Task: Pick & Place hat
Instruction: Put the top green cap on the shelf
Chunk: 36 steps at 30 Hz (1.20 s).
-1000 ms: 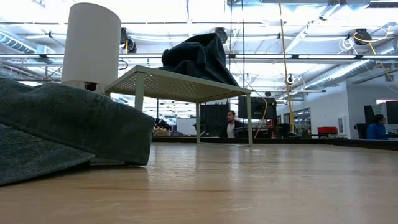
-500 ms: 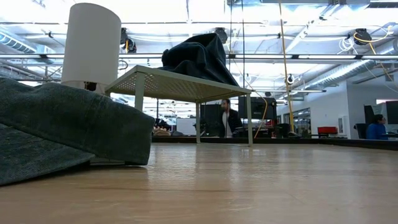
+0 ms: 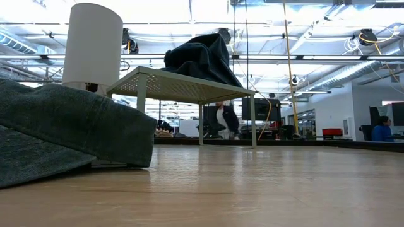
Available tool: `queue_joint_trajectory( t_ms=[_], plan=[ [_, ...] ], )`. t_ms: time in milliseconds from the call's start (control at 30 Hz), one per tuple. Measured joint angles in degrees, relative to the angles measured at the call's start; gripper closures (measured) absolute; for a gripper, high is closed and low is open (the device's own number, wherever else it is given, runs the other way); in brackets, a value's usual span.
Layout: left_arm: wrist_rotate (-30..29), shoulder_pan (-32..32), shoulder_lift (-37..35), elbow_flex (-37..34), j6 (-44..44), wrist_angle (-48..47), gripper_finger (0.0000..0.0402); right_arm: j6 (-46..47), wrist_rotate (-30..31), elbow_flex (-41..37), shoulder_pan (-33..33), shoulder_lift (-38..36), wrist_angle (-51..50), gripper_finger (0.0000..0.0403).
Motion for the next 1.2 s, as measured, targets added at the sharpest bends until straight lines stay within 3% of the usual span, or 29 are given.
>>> queue_joint_trajectory(
  t_ms=[133,233,633,967,1200],
  plan=[
    [-0.5,0.2,-1.4,0.0,-3.0,-6.5,0.0397,12.7,-0.7,0.0,3.6,-2.4,-8.7,0.0226],
    [-0.5,0.2,-2.5,-0.1,-5.2,-11.5,0.0398,17.0,-0.8,0.0,6.0,-3.6,-11.1,0.0219],
    [-2.0,-1.6,-5.2,0.0,-17.6,-35.3,0.0399,17.5,-0.9,0.0,10.3,-5.0,-8.8,0.0218],
    [-1.6,-2.8,-5.5,0.0,-27.8,-49.1,0.0399,17.5,-0.9,0.0,10.4,-5.0,-8.8,0.0225],
    [-1.6,-4.7,-5.5,0.0,-36.6,-64.1,0.0399,17.5,-0.9,0.0,10.4,-5.0,-8.8,0.0226]
  ],
)
